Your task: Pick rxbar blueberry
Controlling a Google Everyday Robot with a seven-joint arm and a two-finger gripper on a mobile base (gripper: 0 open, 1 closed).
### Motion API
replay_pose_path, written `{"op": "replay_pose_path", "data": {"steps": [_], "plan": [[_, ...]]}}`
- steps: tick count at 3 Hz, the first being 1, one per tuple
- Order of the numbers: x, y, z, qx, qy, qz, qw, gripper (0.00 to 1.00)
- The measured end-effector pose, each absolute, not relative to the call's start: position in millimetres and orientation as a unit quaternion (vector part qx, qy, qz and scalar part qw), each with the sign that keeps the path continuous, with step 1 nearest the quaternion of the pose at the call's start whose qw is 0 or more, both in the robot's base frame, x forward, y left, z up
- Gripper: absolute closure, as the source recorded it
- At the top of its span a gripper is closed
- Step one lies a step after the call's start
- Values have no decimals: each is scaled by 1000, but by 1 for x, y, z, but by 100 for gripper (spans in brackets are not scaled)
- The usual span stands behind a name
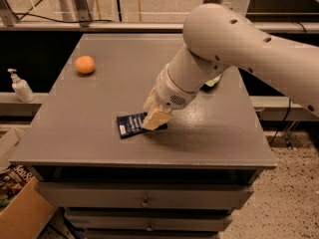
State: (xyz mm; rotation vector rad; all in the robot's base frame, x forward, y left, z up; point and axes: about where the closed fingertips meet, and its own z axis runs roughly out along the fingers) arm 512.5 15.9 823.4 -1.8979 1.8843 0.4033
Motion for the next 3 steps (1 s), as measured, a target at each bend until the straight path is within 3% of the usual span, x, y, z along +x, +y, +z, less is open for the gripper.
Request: {"op": "replay_pose_path", "data": {"steps": [1,2,3], "plan": [[509,7,823,-683,684,143,213,87],[503,-5,833,-680,689,135,212,100],[502,-5,836,-680,689,134,213,100]]}}
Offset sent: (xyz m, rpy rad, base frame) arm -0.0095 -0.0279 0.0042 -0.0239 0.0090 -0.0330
